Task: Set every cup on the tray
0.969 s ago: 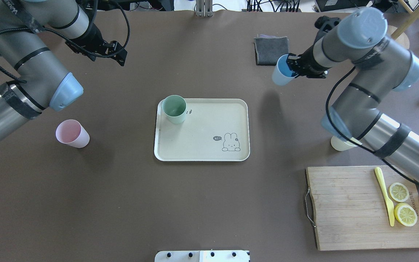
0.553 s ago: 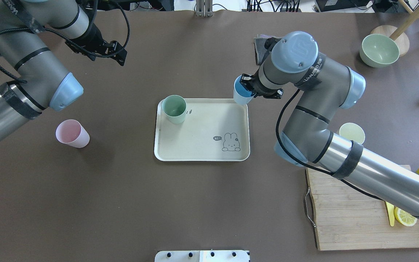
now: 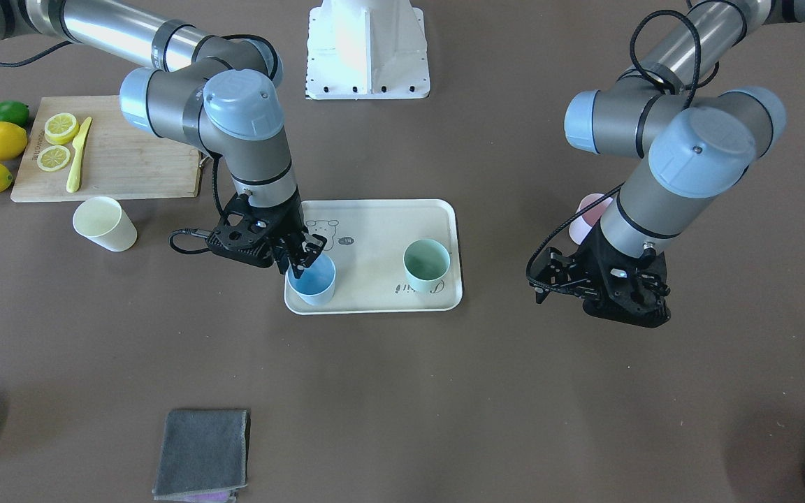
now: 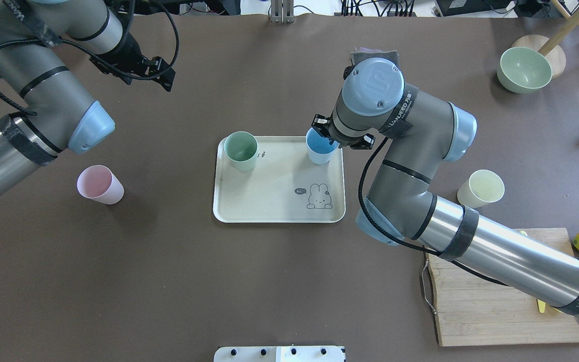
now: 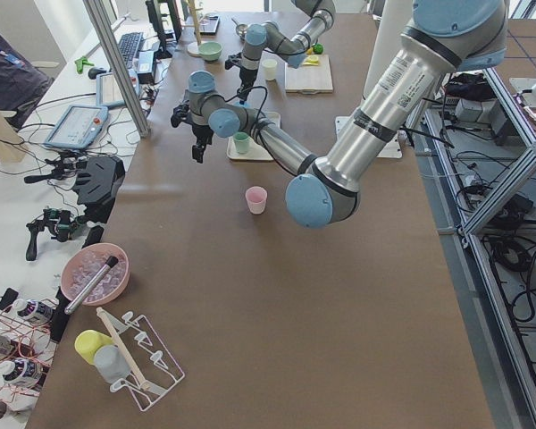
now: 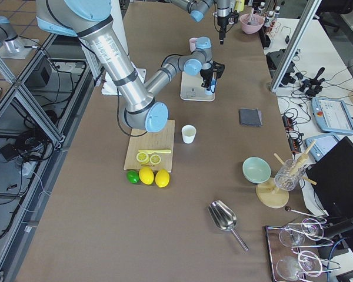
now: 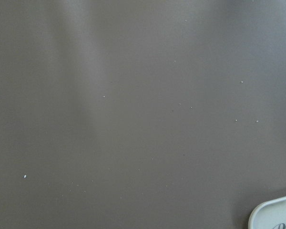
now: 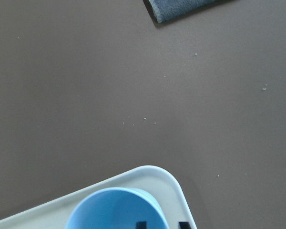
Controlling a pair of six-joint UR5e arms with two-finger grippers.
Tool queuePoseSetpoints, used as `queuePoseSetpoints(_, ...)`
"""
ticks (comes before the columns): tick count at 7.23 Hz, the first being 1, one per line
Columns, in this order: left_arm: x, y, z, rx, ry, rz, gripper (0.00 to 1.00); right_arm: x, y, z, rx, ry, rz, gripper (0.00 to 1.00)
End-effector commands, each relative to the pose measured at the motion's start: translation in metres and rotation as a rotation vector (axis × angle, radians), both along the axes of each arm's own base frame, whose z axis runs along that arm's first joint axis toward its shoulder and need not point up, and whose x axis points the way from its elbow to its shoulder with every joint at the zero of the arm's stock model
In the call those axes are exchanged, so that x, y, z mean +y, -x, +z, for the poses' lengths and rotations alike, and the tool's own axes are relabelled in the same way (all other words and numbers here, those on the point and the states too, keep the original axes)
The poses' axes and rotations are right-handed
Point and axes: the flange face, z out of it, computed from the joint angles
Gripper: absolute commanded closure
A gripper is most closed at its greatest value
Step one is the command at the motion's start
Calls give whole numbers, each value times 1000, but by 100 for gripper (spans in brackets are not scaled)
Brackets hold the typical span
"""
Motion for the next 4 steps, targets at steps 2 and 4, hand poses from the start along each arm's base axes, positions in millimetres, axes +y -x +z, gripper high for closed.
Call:
queuePoseSetpoints(2, 8, 5, 20, -4, 4, 1, 1, -35, -48, -3, -8, -21, 4, 0)
queuePoseSetpoints(4, 44, 27, 48, -1, 4, 6, 1, -64, -122, 13, 57, -35, -76, 0)
